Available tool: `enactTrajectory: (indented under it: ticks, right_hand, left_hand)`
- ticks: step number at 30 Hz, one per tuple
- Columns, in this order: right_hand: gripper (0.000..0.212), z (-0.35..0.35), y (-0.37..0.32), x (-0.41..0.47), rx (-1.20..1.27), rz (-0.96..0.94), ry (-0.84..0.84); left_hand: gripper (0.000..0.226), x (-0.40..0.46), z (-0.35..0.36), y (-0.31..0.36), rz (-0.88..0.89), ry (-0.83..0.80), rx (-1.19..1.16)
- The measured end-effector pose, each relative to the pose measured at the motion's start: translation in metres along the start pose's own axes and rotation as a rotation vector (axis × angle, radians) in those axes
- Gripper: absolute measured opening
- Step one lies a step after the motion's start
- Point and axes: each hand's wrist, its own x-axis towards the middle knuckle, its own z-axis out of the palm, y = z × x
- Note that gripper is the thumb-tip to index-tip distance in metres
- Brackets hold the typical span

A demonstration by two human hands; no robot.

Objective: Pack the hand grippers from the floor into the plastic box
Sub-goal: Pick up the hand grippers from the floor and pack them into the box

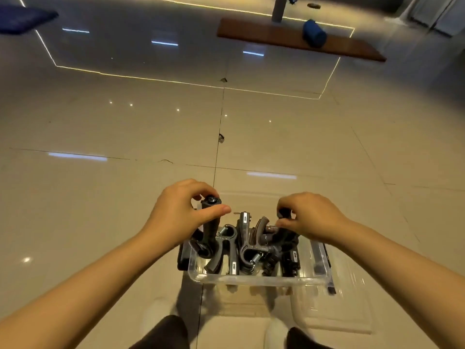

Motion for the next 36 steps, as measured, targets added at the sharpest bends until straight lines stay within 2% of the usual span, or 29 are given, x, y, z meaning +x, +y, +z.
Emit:
enactTrajectory:
  ticks: [3,8,13,17,22,26,30,33,36]
  right_hand:
    - [0.019,0.029,0.022,0.017,0.026,0.058,0.105]
    - [0.019,0.092,0.047,0.013,0.024,0.099,0.099]
    - [0.016,0.112,0.073,0.009,0.067,0.207,0.063]
    - [0.028,0.119,0.077,0.0,0.026,0.249,-0.029]
    - [0.044,0.116,0.069,0.004,-0.014,0.224,0.055]
    - [0.047,0.112,0.05,0.01,0.143,0.144,0.106]
    - [0.057,0.104,0.014,0.02,0.528,0.011,0.061]
    - [0.041,0.109,-0.003,0.036,0.664,-0.071,-0.017]
    - [0.025,0.114,-0.005,0.048,0.781,-0.065,-0.018]
  left_hand:
    - [0.047,0.009,0.032,-0.021,-0.029,0.048,-0.016]
    - [0.038,0.012,0.075,-0.049,0.023,0.096,0.021]
    - [0.035,0.018,0.093,-0.049,0.104,0.163,0.009]
    - [0.034,0.019,0.103,-0.047,0.153,0.166,0.004]
    - [0.029,0.019,0.115,-0.046,0.047,0.154,-0.158]
    - [0.027,0.016,0.119,-0.049,0.007,0.178,-0.23]
    - [0.023,0.018,0.117,-0.047,-0.032,0.213,-0.329]
    - [0.019,0.018,0.114,-0.045,-0.014,0.248,-0.421]
    - [0.02,0.016,0.108,-0.048,0.039,0.277,-0.444]
